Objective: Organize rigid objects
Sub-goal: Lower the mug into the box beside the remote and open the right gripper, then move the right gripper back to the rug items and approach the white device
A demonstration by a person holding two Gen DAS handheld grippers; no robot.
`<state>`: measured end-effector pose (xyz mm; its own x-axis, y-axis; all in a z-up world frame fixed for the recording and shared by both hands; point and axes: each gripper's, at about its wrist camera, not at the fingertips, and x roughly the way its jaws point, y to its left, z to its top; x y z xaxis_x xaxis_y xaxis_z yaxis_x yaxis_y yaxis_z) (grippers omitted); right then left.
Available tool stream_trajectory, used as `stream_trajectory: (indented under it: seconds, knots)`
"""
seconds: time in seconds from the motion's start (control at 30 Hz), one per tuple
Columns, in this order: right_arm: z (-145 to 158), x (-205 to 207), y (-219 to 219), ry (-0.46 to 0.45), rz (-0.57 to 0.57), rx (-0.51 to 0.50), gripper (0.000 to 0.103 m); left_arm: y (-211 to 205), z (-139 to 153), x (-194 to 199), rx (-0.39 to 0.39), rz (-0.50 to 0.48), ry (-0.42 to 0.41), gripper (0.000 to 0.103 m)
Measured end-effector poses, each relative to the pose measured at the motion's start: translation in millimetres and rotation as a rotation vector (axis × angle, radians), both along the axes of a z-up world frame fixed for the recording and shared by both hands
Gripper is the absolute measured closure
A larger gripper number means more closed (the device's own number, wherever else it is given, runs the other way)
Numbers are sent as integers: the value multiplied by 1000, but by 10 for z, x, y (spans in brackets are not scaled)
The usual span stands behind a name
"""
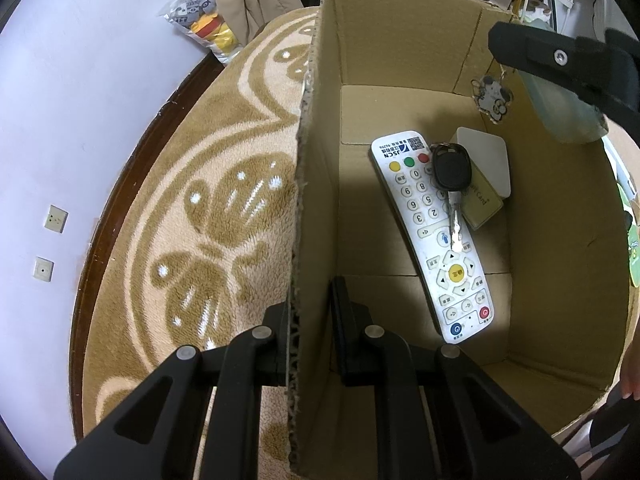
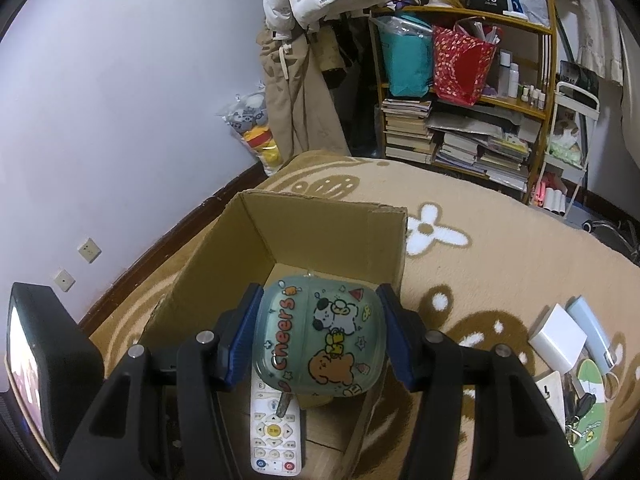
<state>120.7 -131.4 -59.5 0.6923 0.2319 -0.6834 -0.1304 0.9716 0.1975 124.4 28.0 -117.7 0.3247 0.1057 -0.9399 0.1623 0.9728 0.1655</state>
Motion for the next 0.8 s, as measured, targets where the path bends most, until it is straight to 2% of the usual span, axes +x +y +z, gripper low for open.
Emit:
stream_trajectory:
  seconds: [0.23,0.37,0.6,0.8]
  knots:
    - [74,-42,-70,-7,-11,29,41,0,-9,-1,7,0,-1,90]
    - [166,-117,-132,-38,-23,29,29,2,-12,-2,5,0,-1,90]
    - [225,-230,-360,-46,-65,-2,29,-6,-4,-5,8,-1,-1,90]
    - [110,-364,-674,-28,-107,-57,29,-28,-12,1,16,-3,-2,90]
